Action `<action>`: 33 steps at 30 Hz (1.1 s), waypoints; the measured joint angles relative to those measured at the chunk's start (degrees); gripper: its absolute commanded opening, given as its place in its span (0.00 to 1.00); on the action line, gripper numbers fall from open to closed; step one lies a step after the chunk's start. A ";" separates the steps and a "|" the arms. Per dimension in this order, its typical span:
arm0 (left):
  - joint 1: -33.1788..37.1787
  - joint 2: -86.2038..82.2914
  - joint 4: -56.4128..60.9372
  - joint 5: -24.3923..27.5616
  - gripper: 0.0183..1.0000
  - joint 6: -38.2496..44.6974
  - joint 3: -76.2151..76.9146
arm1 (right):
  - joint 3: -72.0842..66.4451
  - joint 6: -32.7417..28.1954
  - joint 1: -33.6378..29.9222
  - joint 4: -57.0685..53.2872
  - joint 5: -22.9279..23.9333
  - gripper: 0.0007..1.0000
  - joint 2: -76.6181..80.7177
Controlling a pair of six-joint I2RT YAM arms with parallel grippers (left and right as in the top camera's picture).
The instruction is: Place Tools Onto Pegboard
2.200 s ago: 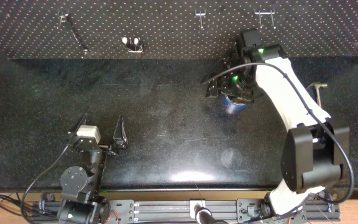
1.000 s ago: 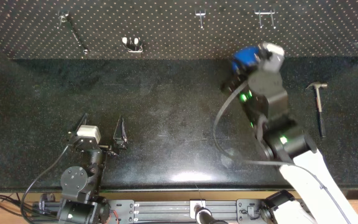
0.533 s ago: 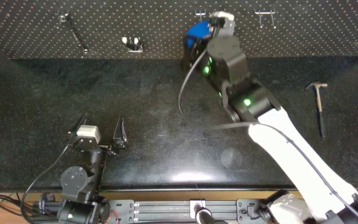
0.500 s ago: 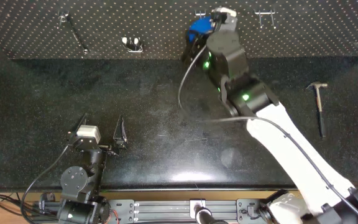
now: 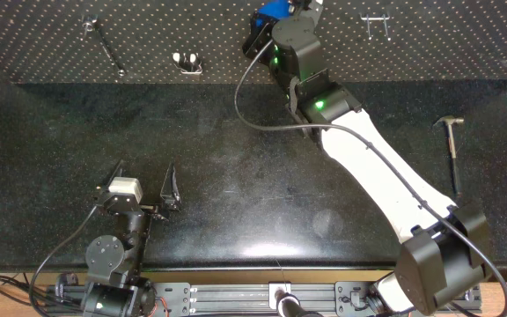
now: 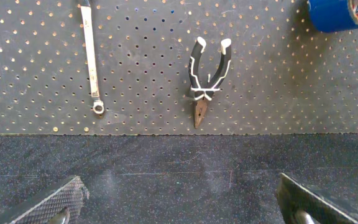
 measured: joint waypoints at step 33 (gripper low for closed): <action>0.00 0.00 0.00 0.00 1.00 0.00 -0.02 | 0.50 -1.60 -0.04 -4.00 -4.24 0.32 1.33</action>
